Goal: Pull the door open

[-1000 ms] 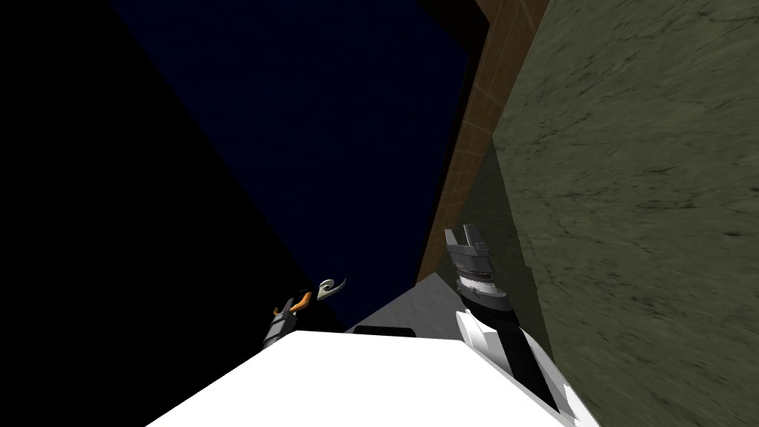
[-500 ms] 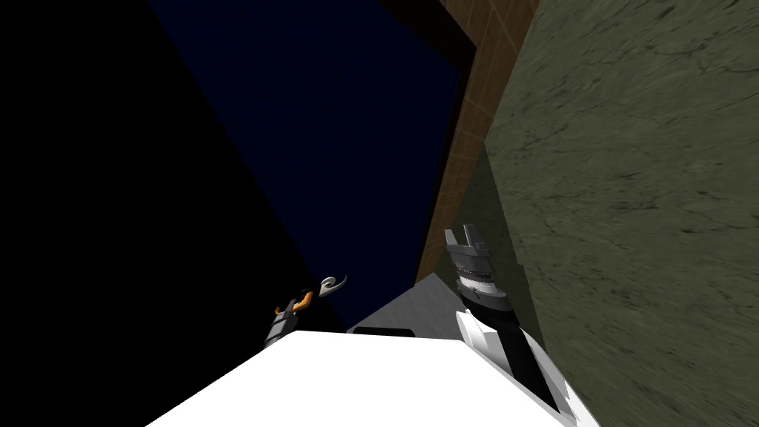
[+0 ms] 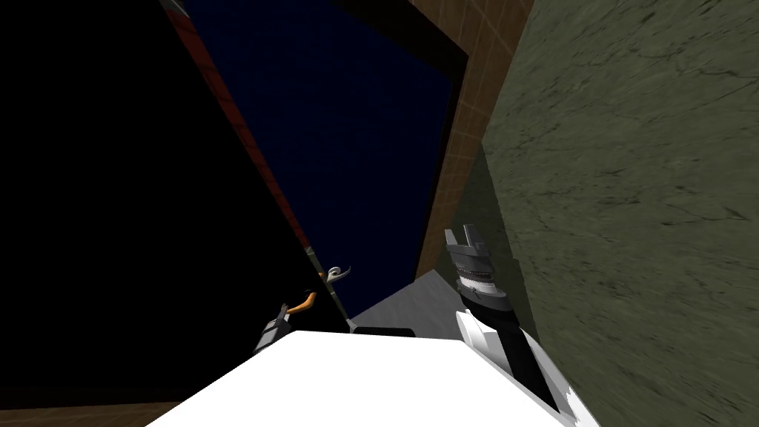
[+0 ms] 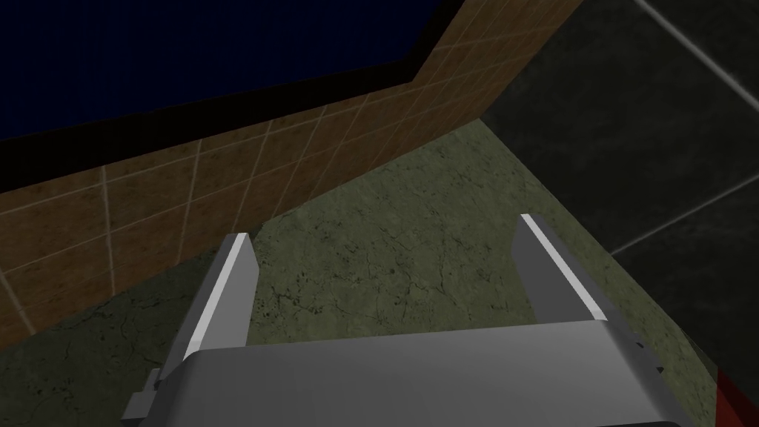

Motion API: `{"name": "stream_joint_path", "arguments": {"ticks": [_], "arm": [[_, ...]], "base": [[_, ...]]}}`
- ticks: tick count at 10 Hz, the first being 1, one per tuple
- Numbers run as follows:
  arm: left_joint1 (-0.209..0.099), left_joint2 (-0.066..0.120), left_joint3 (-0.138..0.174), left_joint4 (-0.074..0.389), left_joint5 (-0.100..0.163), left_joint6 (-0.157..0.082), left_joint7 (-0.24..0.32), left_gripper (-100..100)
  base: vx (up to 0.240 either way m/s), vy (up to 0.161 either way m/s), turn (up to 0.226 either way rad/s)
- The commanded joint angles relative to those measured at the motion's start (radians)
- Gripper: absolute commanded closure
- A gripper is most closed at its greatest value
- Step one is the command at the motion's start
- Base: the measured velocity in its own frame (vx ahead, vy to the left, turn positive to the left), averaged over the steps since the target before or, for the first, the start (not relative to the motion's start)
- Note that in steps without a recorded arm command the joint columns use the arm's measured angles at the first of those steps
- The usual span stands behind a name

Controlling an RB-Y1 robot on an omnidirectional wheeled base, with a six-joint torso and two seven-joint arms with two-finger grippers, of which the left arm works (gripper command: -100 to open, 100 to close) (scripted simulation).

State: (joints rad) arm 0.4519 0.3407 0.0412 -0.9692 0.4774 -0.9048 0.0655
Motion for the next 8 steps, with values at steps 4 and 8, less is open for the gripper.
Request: {"name": "stream_joint_path", "arguments": {"ticks": [4, 8], "arm": [[0.032, 0.031, 0.008, 0.051, 0.005, -0.036, 0.024, 100], [0.028, 0.045, -0.049, 0.043, -0.023, -0.077, 0.053, 100]], "base": [[-0.129, -0.046, -0.007], [-0.184, 0.012, -0.137]]}}
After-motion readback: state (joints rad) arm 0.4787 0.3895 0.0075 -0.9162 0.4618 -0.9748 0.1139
